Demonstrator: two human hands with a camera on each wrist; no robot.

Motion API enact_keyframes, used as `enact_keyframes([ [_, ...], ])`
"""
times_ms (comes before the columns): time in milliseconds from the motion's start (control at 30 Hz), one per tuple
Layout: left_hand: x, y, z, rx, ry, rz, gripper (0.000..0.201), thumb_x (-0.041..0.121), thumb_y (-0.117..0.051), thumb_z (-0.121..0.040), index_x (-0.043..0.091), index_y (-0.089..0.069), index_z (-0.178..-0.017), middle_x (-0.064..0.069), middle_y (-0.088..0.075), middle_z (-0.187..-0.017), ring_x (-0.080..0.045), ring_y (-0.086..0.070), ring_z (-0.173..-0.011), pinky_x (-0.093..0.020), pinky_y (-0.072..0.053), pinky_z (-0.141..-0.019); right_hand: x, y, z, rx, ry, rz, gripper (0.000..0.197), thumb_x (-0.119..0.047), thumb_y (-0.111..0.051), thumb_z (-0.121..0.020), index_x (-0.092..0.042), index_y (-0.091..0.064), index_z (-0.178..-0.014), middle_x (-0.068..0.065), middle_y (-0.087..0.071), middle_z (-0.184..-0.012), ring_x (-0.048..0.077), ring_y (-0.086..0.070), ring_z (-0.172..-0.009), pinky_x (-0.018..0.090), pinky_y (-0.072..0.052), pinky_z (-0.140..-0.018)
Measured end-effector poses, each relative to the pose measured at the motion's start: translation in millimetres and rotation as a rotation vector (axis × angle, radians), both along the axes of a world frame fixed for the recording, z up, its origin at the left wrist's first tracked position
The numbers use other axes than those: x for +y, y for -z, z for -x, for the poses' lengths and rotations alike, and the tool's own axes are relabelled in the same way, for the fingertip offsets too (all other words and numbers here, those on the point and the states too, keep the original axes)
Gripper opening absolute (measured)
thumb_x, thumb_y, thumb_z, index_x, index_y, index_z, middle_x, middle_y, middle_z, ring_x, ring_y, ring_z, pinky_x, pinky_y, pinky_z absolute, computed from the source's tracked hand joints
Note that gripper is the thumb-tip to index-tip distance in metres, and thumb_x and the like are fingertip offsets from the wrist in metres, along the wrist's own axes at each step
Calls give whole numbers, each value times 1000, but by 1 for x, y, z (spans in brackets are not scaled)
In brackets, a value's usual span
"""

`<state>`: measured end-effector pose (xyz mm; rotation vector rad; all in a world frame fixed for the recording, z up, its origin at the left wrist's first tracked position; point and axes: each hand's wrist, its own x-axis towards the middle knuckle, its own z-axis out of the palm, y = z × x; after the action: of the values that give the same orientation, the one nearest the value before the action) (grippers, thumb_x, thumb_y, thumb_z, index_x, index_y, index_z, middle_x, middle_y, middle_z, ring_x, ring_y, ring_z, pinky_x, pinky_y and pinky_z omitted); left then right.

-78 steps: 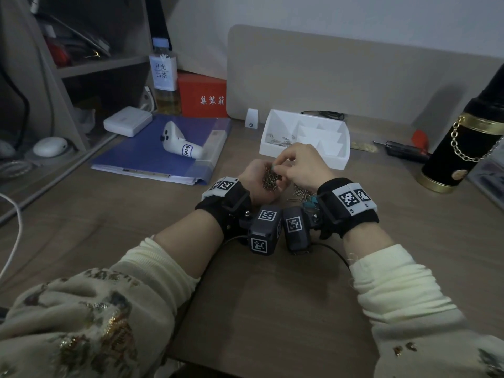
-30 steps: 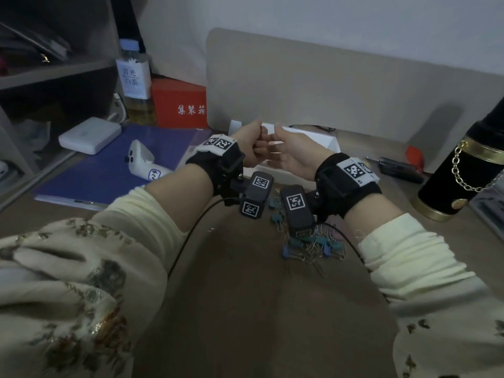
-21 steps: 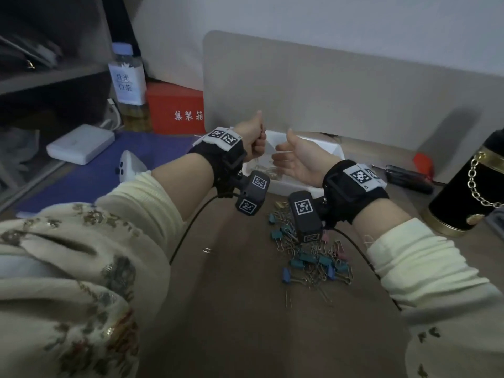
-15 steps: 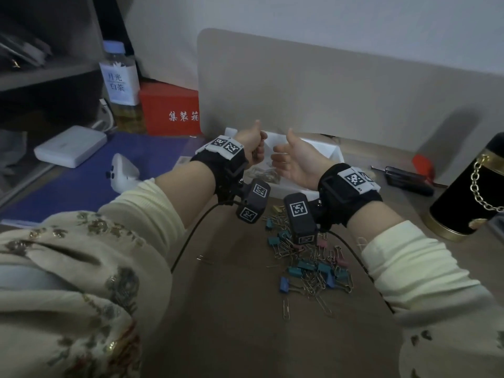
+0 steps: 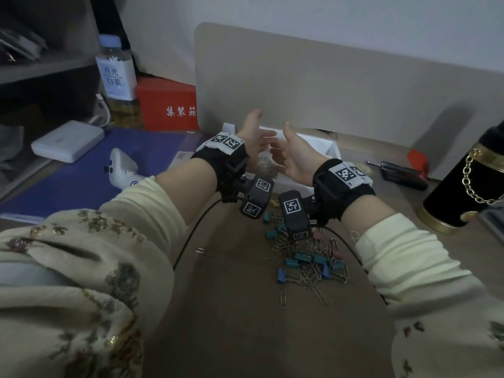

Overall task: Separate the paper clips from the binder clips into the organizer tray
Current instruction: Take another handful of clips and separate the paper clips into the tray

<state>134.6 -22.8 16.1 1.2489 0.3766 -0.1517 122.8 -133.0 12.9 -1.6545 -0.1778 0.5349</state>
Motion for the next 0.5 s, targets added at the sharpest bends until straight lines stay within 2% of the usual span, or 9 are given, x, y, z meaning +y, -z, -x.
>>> enact_keyframes([
  [33,-1,-2,4,-4,-4,2,67,60,-31,-91,7,-61,-119,-9,-58,-120,-20,-41,-129,-37,-26,-111,-1,-2,3,-3,6,3,71,-58,-12,-97,-9,-50,-132,11,-45,-141,25,-7,-138,34,-32,-110],
  [67,-1,-4,7,-14,-14,9,67,59,-31,-92,6,-59,-120,-11,-58,-121,-21,-40,-130,-35,-24,-111,-1,-4,6,-8,18,9,72,-58,-12,-97,-8,-47,-135,9,-48,-139,12,-16,-100,32,-32,-108],
  [100,-1,-6,10,-26,-28,18,67,58,-30,-93,4,-58,-122,-12,-57,-125,-22,-41,-129,-33,-24,-110,-2,-6,8,-10,36,23,73,-58,-13,-97,-5,-42,-139,9,-44,-143,25,-7,-138,31,-32,-108],
  [133,-1,-8,13,-38,-39,24,68,57,-29,-94,3,-56,-126,-12,-56,-129,-22,-43,-127,-30,-24,-109,-3,-9,12,-14,50,41,74,-58,-14,-97,-3,-38,-141,11,-38,-148,30,-33,-138,30,-32,-106],
  [200,-2,-12,22,-54,-45,39,68,55,-28,-95,2,-53,-130,-14,-54,-132,-23,-43,-127,-29,-25,-108,-6,-14,21,-24,61,64,71,-57,-15,-98,-5,-37,-141,8,-35,-150,22,-32,-139,29,-32,-101],
  [267,-3,-15,31,-55,-41,44,68,55,-27,-96,3,-52,-132,-16,-54,-133,-24,-37,-134,-31,-23,-109,-9,-18,29,-32,76,60,68,-55,-16,-98,-6,-38,-140,8,-38,-147,19,-35,-137,32,-31,-105],
  [367,-4,-18,46,-54,-44,41,70,57,-25,-96,4,-51,-132,-16,-53,-135,-26,-34,-137,-35,-21,-110,-14,-22,44,-50,79,58,67,-55,-18,-98,-7,-38,-140,9,-36,-149,20,-32,-139,38,-29,-111],
  [500,-8,-18,69,-33,-30,53,68,54,-22,-97,3,-50,-132,-16,-51,-138,-27,-36,-136,-39,-23,-111,-22,-24,66,-75,60,74,67,-55,-17,-98,-8,-42,-138,12,-36,-149,22,-30,-141,39,-30,-110],
])
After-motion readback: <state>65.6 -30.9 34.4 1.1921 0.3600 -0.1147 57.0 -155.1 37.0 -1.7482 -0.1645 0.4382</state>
